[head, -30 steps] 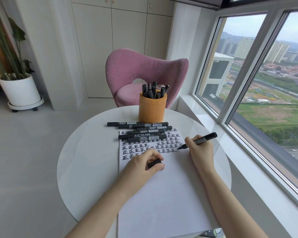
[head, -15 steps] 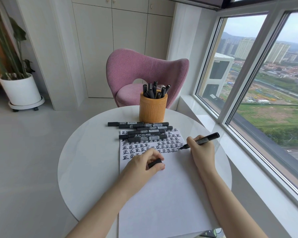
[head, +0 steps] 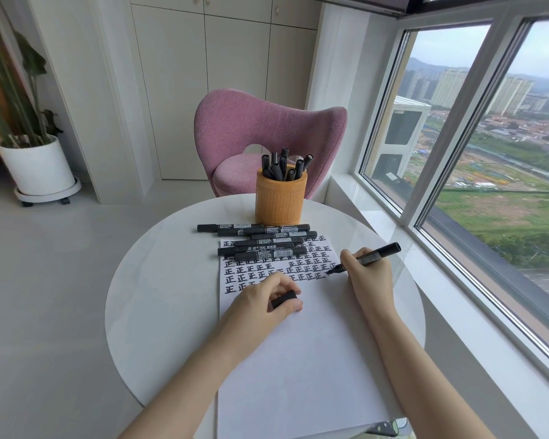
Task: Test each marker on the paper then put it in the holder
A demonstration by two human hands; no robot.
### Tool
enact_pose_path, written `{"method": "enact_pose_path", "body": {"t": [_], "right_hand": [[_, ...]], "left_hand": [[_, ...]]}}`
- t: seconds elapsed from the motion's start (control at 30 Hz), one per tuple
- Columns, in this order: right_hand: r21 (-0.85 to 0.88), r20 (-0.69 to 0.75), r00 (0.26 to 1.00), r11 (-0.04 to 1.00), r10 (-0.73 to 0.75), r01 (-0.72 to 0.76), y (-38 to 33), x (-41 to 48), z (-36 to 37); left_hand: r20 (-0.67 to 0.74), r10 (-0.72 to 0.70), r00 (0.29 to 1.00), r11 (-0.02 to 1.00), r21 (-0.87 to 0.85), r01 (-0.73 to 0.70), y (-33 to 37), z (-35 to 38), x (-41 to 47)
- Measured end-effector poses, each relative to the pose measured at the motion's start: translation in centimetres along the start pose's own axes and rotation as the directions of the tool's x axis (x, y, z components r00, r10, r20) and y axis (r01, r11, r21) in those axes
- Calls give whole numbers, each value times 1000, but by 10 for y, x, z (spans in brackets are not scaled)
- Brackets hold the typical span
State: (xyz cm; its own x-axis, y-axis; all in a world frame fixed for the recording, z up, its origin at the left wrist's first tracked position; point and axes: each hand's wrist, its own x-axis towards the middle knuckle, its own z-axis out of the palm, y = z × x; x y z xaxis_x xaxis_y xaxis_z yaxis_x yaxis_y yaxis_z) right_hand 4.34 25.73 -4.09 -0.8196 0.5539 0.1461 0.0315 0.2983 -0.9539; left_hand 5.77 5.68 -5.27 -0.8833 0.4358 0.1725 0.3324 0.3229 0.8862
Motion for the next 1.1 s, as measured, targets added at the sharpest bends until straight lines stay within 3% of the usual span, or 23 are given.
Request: {"method": "enact_pose_path", "body": {"t": [0.9,1.1], "right_hand": [[2,36,999,1000,-14,14,-3,-4,-1],[20,-16,1000,1000,-17,18,-1,-2,-1]], "left_hand": [[1,-8,1000,1000,-30,8,-1,1,1],[3,-4,1000,1000,-29,5,-1,1,1]]}}
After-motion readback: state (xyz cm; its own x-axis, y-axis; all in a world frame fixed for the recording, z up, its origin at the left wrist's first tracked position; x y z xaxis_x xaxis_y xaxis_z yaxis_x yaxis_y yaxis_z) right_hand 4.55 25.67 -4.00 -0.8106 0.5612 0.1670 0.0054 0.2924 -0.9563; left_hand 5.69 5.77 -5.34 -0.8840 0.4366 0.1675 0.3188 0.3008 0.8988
